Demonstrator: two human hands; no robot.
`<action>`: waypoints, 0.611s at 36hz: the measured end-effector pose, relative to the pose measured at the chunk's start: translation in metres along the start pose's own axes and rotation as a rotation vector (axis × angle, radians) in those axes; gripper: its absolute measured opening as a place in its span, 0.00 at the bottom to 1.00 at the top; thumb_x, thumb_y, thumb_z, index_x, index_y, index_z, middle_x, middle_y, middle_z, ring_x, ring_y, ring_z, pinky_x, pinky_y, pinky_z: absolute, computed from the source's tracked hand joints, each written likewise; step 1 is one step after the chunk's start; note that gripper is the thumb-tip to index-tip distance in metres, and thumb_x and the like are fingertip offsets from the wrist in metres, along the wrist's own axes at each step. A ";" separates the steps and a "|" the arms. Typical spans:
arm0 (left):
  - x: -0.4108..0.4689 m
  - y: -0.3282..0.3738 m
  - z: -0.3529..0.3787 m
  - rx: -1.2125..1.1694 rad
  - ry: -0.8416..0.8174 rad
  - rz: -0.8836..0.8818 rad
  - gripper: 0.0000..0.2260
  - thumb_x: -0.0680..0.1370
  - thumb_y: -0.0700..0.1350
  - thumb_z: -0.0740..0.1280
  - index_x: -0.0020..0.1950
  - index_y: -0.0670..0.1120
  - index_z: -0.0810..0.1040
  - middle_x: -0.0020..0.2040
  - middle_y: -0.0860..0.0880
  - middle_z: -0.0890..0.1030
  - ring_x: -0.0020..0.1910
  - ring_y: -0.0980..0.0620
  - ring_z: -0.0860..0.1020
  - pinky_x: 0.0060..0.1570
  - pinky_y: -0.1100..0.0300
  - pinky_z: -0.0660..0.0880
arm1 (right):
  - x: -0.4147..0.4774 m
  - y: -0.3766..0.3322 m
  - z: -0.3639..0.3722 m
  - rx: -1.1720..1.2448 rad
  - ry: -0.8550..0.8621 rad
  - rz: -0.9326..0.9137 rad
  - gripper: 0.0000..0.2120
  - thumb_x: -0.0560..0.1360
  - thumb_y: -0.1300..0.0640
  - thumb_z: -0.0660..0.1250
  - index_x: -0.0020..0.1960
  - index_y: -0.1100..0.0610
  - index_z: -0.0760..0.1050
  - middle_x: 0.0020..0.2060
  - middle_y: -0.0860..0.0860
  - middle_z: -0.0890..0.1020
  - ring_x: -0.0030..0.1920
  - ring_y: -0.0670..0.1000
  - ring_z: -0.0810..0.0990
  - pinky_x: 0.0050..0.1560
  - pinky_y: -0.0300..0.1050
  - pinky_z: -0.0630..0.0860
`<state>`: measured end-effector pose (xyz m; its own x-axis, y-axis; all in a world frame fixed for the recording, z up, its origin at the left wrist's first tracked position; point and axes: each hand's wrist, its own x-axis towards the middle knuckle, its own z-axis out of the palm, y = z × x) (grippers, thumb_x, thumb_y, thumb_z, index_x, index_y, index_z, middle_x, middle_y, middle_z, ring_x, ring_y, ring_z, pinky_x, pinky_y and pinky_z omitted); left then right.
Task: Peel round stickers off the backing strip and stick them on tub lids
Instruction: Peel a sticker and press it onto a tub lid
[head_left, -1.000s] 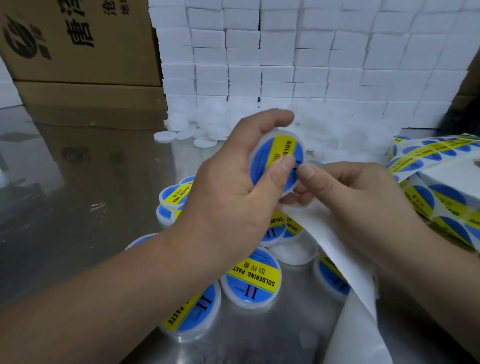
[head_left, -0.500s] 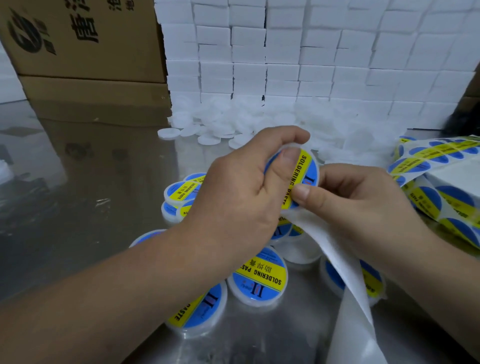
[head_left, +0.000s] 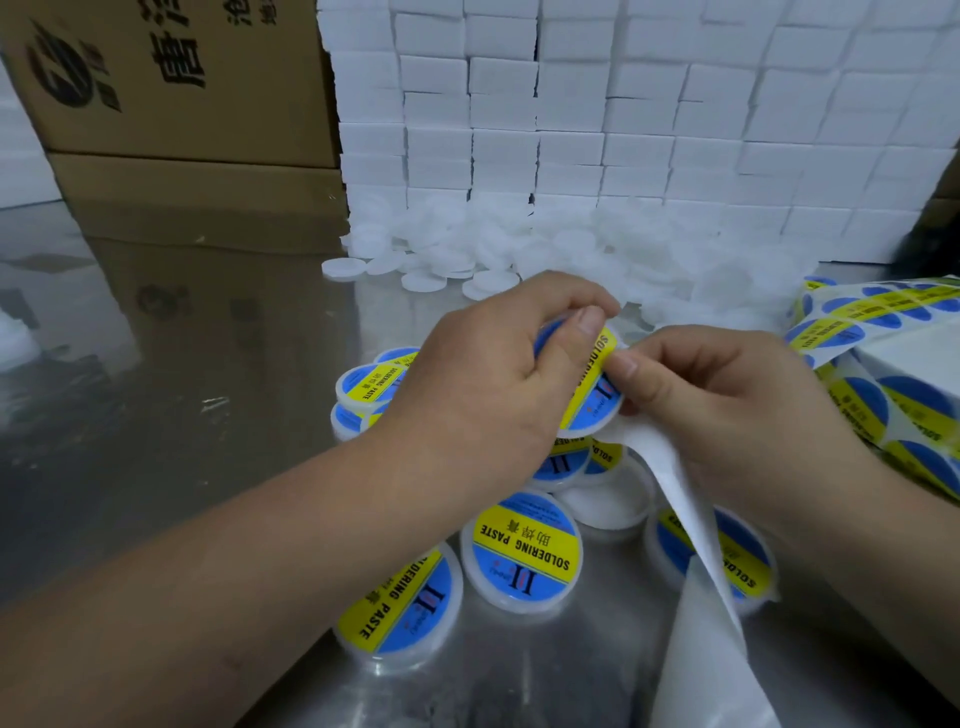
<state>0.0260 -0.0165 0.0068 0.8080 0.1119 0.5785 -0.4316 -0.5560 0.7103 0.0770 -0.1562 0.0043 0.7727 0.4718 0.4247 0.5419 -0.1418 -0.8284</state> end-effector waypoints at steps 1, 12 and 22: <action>0.001 -0.001 -0.001 0.017 0.007 -0.010 0.09 0.73 0.55 0.58 0.46 0.61 0.77 0.37 0.62 0.78 0.39 0.61 0.77 0.43 0.57 0.76 | 0.000 0.000 0.000 -0.027 0.004 -0.003 0.22 0.59 0.37 0.63 0.38 0.54 0.80 0.30 0.61 0.79 0.30 0.49 0.73 0.33 0.47 0.69; 0.023 -0.010 -0.017 0.308 0.190 -0.129 0.08 0.77 0.49 0.60 0.42 0.58 0.76 0.49 0.55 0.77 0.46 0.61 0.71 0.43 0.68 0.67 | 0.005 0.010 -0.007 0.027 0.166 0.023 0.16 0.73 0.61 0.64 0.43 0.39 0.79 0.37 0.39 0.83 0.36 0.36 0.77 0.38 0.32 0.69; 0.029 -0.021 -0.016 0.720 -0.093 -0.325 0.16 0.80 0.55 0.50 0.61 0.55 0.71 0.62 0.44 0.71 0.63 0.42 0.68 0.56 0.51 0.64 | 0.006 0.013 -0.006 -0.086 0.202 -0.154 0.21 0.66 0.58 0.61 0.48 0.31 0.74 0.47 0.33 0.80 0.47 0.35 0.77 0.49 0.36 0.69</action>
<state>0.0522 0.0117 0.0153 0.8929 0.3083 0.3281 0.1713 -0.9066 0.3857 0.0902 -0.1604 -0.0016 0.7249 0.3111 0.6147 0.6773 -0.1591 -0.7183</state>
